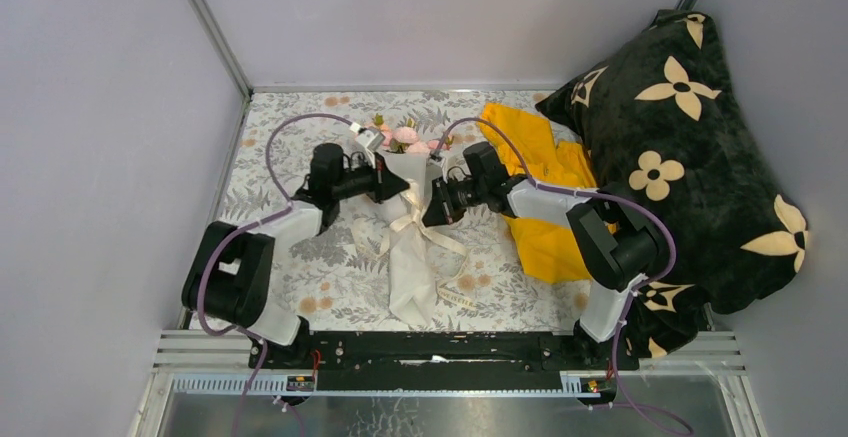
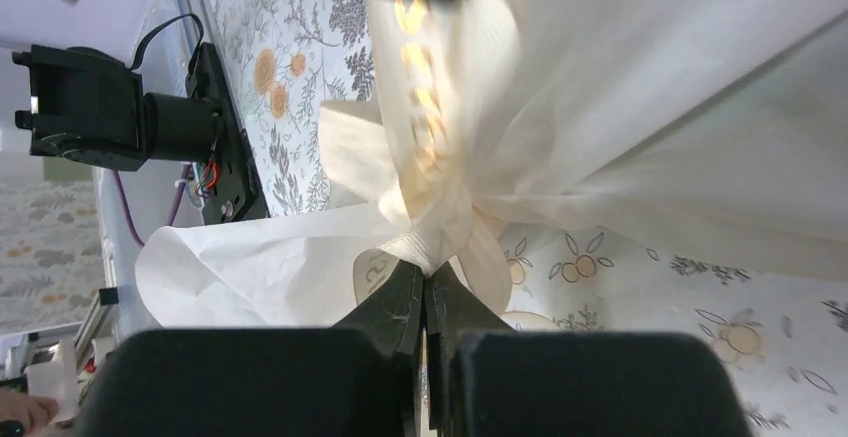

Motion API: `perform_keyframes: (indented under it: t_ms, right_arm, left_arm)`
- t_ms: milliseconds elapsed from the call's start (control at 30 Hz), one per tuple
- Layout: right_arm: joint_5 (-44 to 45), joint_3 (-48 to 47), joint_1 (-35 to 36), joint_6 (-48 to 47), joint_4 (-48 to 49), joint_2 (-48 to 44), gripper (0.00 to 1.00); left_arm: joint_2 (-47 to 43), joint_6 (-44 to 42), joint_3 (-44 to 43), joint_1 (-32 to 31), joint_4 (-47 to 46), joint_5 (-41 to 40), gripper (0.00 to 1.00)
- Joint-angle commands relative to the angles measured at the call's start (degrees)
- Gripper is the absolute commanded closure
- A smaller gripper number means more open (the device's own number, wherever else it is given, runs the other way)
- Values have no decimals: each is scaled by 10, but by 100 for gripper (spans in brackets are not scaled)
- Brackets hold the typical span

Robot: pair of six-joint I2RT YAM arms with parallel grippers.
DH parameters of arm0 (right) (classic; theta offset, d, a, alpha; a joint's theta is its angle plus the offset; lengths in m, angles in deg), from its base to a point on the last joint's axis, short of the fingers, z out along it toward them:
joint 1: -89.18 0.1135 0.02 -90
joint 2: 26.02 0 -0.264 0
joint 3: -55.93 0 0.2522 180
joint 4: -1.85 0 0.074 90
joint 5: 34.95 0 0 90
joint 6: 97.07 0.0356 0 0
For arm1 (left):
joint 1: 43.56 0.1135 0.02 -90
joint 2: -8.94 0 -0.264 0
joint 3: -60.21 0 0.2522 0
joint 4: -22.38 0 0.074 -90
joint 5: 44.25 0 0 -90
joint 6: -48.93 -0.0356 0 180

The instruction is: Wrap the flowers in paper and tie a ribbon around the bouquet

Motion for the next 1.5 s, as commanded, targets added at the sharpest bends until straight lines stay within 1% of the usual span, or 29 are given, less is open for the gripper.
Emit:
perform_keyframes:
  t_ms: [0, 67, 267, 333, 467, 533, 600, 800, 933, 1000, 1100, 1133, 1300, 1333, 1400, 1467]
  right_arm:
    - [43, 11, -19, 21, 32, -56, 100]
    - [52, 15, -19, 24, 32, -58, 100]
    - [79, 11, -20, 25, 14, -67, 100]
    - [93, 5, -20, 22, -1, -73, 100]
    - [100, -5, -20, 16, -26, -74, 100]
    - [98, -7, -20, 18, -30, -67, 100]
    - [94, -12, -20, 22, -30, -60, 97]
    - [86, -23, -16, 22, -30, -63, 89]
    - [81, -18, -15, 28, -26, -51, 89]
    - [78, -17, -15, 33, -20, -43, 90]
    - [77, -27, -13, 34, -21, -39, 99]
    - [84, -32, -13, 32, -26, -40, 100]
    - [153, -49, -13, 21, -72, -57, 100]
    - [164, -48, -14, 20, -76, -64, 100]
    - [167, -44, -14, 19, -75, -77, 100]
    - [148, -39, -13, 19, -66, -82, 100]
  left_arm:
    - [-58, -126, -4, 34, 131, -31, 100]
    - [-72, -152, 3, 45, 162, -38, 100]
    - [-109, -204, 27, 65, 205, -43, 100]
    - [-121, -235, 35, 76, 231, -53, 100]
    - [-138, -327, 57, 94, 270, -62, 100]
    - [-147, -357, 67, 95, 272, -62, 100]
    - [-154, -379, 73, 95, 277, -50, 100]
    - [-156, -395, 81, 95, 272, -31, 100]
    - [-153, -388, 86, 92, 248, -19, 100]
    - [-152, -388, 86, 90, 240, -16, 100]
    - [-152, -411, 85, 90, 249, -18, 100]
    - [-152, -423, 86, 90, 257, -23, 100]
    - [-156, -508, 106, 93, 283, -51, 100]
    - [-156, -510, 110, 94, 283, -52, 100]
    - [-157, -522, 110, 96, 296, -43, 100]
    - [-161, -529, 110, 95, 299, -37, 100]
